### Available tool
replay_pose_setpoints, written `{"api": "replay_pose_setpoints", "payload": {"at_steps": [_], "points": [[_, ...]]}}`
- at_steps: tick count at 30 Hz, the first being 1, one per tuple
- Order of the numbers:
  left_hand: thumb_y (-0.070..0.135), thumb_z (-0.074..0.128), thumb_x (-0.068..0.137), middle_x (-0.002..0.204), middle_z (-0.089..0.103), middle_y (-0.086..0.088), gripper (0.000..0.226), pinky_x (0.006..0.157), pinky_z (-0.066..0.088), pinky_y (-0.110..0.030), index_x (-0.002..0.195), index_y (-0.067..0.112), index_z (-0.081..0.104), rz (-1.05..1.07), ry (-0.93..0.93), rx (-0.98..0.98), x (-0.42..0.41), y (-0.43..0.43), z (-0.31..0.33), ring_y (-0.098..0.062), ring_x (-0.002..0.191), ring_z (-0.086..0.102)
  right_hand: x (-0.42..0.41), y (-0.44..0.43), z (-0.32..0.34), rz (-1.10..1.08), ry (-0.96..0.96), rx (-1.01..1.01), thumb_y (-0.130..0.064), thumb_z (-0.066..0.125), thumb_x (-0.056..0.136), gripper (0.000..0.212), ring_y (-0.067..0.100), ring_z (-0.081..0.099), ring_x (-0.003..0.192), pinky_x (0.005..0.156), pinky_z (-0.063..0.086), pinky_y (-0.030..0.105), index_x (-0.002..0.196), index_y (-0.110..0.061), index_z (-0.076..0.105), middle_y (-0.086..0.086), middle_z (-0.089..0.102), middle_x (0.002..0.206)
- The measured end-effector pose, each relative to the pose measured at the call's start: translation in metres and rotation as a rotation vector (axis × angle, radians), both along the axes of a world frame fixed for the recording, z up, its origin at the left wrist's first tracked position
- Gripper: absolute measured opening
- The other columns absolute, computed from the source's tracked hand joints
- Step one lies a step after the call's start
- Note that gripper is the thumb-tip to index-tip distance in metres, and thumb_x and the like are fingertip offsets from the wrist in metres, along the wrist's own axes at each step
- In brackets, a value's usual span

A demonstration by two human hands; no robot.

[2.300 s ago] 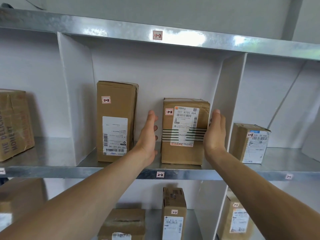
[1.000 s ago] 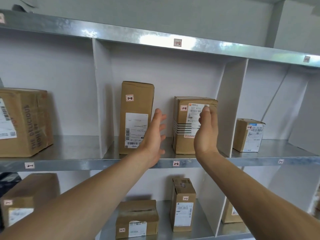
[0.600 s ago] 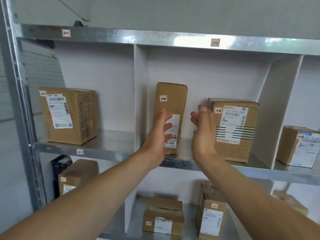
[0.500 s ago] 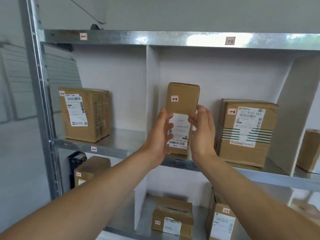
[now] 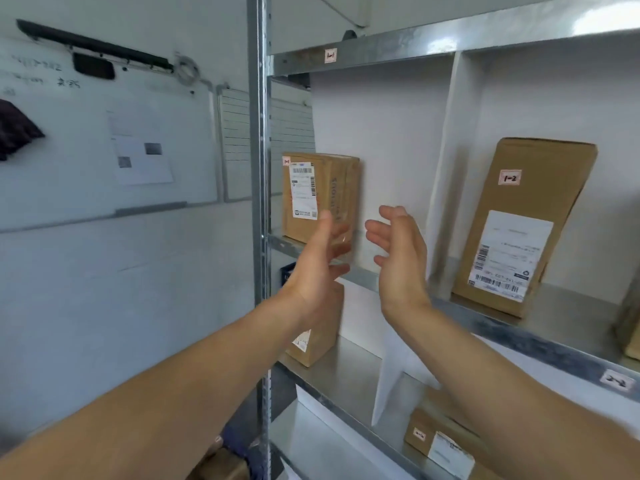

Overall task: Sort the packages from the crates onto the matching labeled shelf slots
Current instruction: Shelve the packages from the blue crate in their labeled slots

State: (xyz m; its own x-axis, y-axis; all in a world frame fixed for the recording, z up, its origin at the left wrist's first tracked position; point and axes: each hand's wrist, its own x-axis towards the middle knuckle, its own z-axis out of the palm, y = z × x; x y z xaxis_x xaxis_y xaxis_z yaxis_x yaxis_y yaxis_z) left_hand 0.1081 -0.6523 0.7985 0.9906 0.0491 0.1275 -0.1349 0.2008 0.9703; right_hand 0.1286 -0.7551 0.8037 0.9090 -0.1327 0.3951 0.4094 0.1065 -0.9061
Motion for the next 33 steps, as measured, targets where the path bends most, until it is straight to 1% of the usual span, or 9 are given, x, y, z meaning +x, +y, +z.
{"api": "replay_pose_setpoints", "payload": {"at_steps": [2, 4, 6, 8, 9, 11, 14, 21, 33], "points": [[0.084, 0.029, 0.085, 0.137, 0.056, 0.002, 0.071, 0.114, 0.032, -0.060, 0.133, 0.039, 0.056, 0.057, 0.018, -0.007, -0.007, 0.018, -0.003, -0.028, 0.131, 0.048, -0.002, 0.017, -0.005, 0.047, 0.005, -0.004, -0.060, 0.040, 0.085, 0.040, 0.006, 0.067, 0.108, 0.092, 0.046, 0.033, 0.105, -0.035, 0.065, -0.005, 0.073, 0.111], [0.080, 0.025, 0.092, 0.135, 0.055, 0.005, 0.062, 0.113, 0.031, -0.060, 0.129, 0.041, 0.055, 0.098, 0.040, -0.011, -0.012, 0.037, -0.006, -0.027, 0.132, 0.047, -0.002, 0.034, -0.010, 0.094, 0.012, -0.005, -0.060, 0.040, 0.085, 0.041, 0.009, 0.066, 0.111, 0.092, 0.046, 0.034, 0.107, -0.036, 0.065, -0.003, 0.072, 0.114], [0.078, 0.023, 0.092, 0.139, 0.051, 0.003, 0.061, 0.106, 0.036, -0.056, 0.131, 0.042, 0.053, 0.117, 0.054, -0.028, -0.015, 0.057, -0.010, -0.023, 0.124, 0.048, -0.003, 0.052, -0.014, 0.135, 0.022, -0.013, -0.061, 0.039, 0.086, 0.049, 0.009, 0.065, 0.112, 0.089, 0.045, 0.034, 0.117, -0.034, 0.064, -0.003, 0.071, 0.117], [0.074, 0.021, 0.095, 0.132, 0.054, 0.005, 0.056, 0.095, 0.040, -0.050, 0.124, 0.041, 0.055, 0.151, 0.052, -0.040, -0.022, 0.075, -0.011, -0.017, 0.110, 0.053, -0.002, 0.071, -0.017, 0.150, 0.026, -0.024, -0.063, 0.038, 0.086, 0.057, 0.008, 0.065, 0.112, 0.093, 0.046, 0.036, 0.126, -0.031, 0.063, -0.005, 0.071, 0.118], [0.073, 0.021, 0.096, 0.133, 0.053, 0.005, 0.056, 0.099, 0.038, -0.052, 0.127, 0.040, 0.053, 0.161, 0.055, -0.046, -0.025, 0.084, -0.011, -0.018, 0.112, 0.053, -0.002, 0.080, -0.018, 0.152, 0.024, -0.033, -0.065, 0.038, 0.087, 0.060, 0.007, 0.065, 0.112, 0.098, 0.046, 0.038, 0.130, -0.031, 0.062, -0.007, 0.071, 0.118], [0.074, 0.021, 0.095, 0.151, 0.045, 0.000, 0.065, 0.113, 0.025, -0.064, 0.141, 0.036, 0.048, 0.169, 0.056, -0.042, -0.025, 0.105, -0.013, -0.028, 0.134, 0.045, -0.003, 0.099, -0.018, 0.158, 0.019, -0.048, -0.072, 0.037, 0.083, 0.070, 0.004, 0.065, 0.112, 0.104, 0.045, 0.039, 0.135, -0.032, 0.060, -0.011, 0.071, 0.118], [0.074, 0.021, 0.095, 0.158, 0.038, -0.004, 0.068, 0.112, 0.022, -0.067, 0.146, 0.036, 0.045, 0.202, 0.057, -0.044, -0.025, 0.134, -0.013, -0.034, 0.145, 0.035, -0.004, 0.127, -0.018, 0.167, 0.022, -0.048, -0.078, 0.035, 0.077, 0.078, 0.003, 0.065, 0.112, 0.103, 0.045, 0.039, 0.133, -0.030, 0.060, -0.010, 0.070, 0.118], [0.076, 0.022, 0.094, 0.157, 0.040, -0.004, 0.068, 0.114, 0.023, -0.069, 0.145, 0.038, 0.046, 0.190, 0.059, -0.062, -0.013, 0.192, -0.019, -0.034, 0.144, 0.036, -0.008, 0.179, -0.022, 0.189, 0.048, -0.056, -0.064, 0.038, 0.085, 0.043, 0.007, 0.065, 0.114, 0.106, 0.046, 0.040, 0.109, -0.037, 0.062, -0.007, 0.070, 0.117], [0.076, 0.024, 0.094, 0.155, 0.042, -0.003, 0.067, 0.113, 0.024, -0.068, 0.145, 0.039, 0.048, 0.198, 0.072, -0.082, -0.005, 0.261, -0.022, -0.033, 0.143, 0.038, 0.002, 0.248, -0.036, 0.170, 0.055, -0.076, -0.062, 0.036, 0.086, 0.037, 0.006, 0.064, 0.113, 0.115, 0.040, 0.049, 0.101, -0.039, 0.060, -0.006, 0.070, 0.116]]}}
